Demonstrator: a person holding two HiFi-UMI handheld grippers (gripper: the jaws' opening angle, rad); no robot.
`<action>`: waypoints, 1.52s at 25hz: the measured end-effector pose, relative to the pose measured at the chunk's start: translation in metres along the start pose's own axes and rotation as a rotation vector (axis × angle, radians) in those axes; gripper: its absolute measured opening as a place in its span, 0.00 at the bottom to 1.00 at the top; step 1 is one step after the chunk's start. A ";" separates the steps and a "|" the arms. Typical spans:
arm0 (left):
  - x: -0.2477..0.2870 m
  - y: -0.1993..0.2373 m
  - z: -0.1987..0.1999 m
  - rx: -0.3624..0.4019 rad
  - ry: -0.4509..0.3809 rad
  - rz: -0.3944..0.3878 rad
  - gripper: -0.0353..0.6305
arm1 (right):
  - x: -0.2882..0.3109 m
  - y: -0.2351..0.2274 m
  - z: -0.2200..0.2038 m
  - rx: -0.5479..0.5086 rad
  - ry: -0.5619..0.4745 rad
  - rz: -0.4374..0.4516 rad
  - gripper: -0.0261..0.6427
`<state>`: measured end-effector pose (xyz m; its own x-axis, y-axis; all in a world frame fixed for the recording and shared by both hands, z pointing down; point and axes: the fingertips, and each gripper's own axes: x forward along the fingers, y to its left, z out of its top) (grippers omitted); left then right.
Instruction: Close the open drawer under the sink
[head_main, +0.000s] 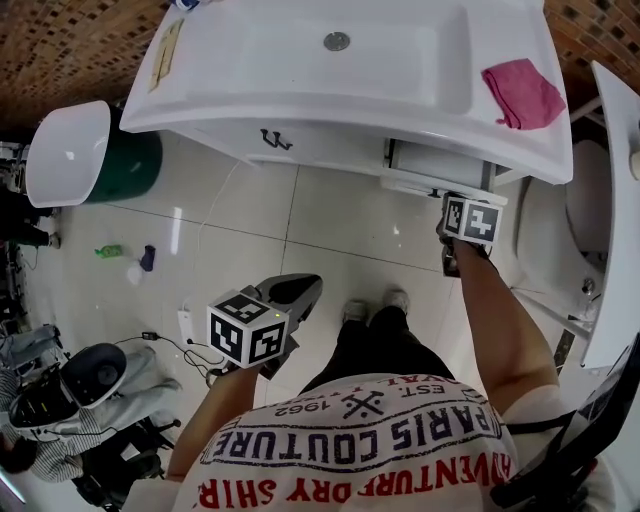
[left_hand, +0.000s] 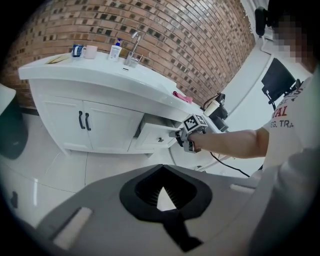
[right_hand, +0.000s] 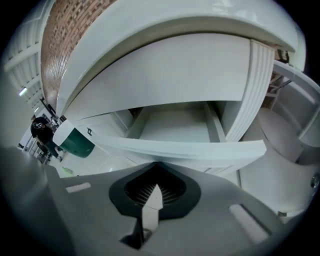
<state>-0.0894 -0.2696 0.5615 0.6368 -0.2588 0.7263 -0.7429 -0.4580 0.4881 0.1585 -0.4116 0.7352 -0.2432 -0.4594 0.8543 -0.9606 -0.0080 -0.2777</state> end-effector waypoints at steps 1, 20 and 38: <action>0.000 0.001 -0.002 -0.004 0.001 0.005 0.04 | 0.002 -0.001 0.005 0.004 -0.005 0.000 0.05; 0.002 0.017 -0.009 -0.029 0.020 0.018 0.04 | 0.030 -0.012 0.069 0.071 -0.065 -0.038 0.05; -0.008 0.006 0.004 0.045 -0.014 -0.082 0.04 | -0.051 0.045 0.006 -0.150 -0.053 0.128 0.05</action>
<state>-0.0978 -0.2736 0.5566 0.6979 -0.2309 0.6779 -0.6786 -0.5157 0.5230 0.1281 -0.3935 0.6766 -0.3607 -0.4944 0.7909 -0.9327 0.1836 -0.3106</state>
